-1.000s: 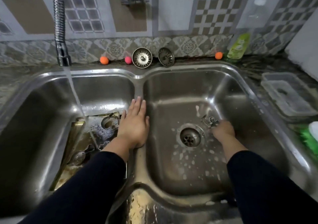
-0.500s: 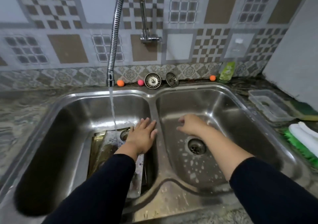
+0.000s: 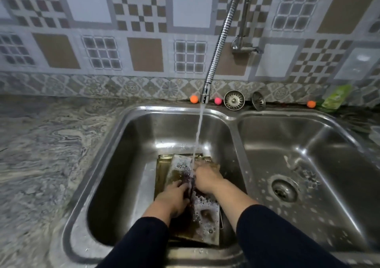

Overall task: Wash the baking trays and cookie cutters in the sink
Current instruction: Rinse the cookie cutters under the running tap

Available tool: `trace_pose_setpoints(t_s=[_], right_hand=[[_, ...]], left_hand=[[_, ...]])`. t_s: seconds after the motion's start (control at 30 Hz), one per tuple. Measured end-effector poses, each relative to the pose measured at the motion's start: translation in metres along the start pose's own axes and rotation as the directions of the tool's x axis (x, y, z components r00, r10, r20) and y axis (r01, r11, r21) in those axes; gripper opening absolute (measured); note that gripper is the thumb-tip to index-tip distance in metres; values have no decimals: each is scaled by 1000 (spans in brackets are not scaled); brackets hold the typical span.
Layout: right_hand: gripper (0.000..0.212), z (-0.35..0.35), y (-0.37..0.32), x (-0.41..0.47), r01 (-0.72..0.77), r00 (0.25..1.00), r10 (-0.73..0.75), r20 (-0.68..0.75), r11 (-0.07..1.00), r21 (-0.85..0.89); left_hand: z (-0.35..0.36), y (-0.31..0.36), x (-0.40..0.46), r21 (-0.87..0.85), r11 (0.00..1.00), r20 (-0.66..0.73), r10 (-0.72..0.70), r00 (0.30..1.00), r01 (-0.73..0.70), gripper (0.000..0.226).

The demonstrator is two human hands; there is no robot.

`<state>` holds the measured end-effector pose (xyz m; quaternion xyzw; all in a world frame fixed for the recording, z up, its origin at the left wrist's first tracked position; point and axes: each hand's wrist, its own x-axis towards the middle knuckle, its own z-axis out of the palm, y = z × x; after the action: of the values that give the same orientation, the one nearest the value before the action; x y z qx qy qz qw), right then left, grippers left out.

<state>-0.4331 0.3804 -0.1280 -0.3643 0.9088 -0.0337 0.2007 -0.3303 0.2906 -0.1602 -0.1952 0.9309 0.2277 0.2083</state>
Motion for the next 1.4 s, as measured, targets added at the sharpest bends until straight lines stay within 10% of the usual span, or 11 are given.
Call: trace_pose_setpoints(t_s=[0.13, 0.33, 0.5, 0.6, 0.73, 1.03, 1.2, 1.4], right_hand=[[48, 16, -2, 6, -88, 995, 86, -51, 994, -57], [29, 13, -7, 5, -137, 962, 226, -152, 884, 446], [19, -6, -14, -11, -33, 962, 250, -109, 505, 862], [27, -9, -10, -25, -5, 978, 186, -92, 466, 885], [22, -15, -4, -38, 51, 982, 149, -118, 392, 919], [20, -30, -17, -24, 106, 945, 220, -243, 495, 862], [18, -54, -12, -16, 199, 911, 72, -406, 785, 586], [29, -61, -3, -12, 211, 896, 106, -430, 751, 625]], left_hand=[[4, -5, 2, -39, 999, -11, 18, 1000, -18, 57], [-5, 2, 8, -412, 911, -212, -88, 973, -7, 49], [-25, 25, 5, -850, 526, -145, -159, 977, -40, 70], [-40, 37, 1, -967, 255, -58, -195, 979, -6, 49], [-48, 45, -2, -978, 202, 10, -185, 983, 48, 48], [-55, 40, -11, -998, 51, 33, -178, 983, 43, 52], [-64, 40, -18, -991, 135, -26, -171, 985, -3, 51], [-70, 45, -19, -983, 98, -170, -142, 975, -157, 47]])
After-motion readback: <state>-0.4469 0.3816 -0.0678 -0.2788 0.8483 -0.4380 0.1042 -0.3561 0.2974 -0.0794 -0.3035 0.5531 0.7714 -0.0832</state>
